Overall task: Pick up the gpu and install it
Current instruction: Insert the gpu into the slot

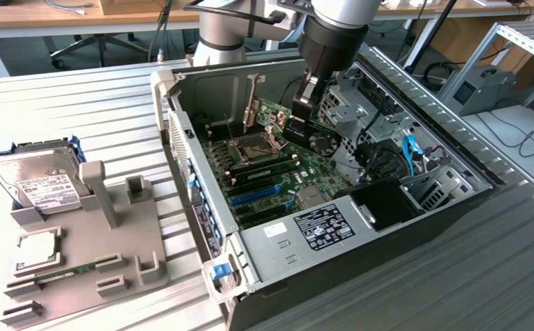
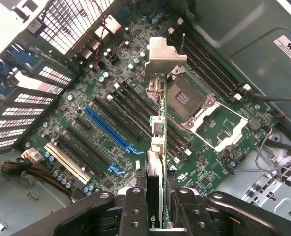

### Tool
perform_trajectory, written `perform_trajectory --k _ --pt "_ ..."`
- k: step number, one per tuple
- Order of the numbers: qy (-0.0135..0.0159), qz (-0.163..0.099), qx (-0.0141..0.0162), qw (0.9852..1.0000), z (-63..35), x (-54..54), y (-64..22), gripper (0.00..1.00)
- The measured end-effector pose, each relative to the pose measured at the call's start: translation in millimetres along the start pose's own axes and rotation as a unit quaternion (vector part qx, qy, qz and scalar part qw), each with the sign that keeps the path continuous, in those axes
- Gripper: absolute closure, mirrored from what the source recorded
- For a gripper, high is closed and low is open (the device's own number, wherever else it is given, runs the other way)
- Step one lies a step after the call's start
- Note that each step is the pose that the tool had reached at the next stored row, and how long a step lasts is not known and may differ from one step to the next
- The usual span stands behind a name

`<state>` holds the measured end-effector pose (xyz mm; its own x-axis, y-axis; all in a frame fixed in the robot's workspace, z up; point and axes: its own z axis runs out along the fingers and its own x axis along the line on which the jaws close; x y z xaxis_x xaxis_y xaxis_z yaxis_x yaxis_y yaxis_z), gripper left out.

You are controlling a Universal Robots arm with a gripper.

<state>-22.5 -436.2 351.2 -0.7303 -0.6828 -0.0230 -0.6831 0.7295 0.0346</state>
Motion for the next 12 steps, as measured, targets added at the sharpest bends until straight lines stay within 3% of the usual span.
perform_trajectory --k 12 --pt "0.0002 -0.006 -0.0002 1.0 0.1 0.0 0.0 0.74"
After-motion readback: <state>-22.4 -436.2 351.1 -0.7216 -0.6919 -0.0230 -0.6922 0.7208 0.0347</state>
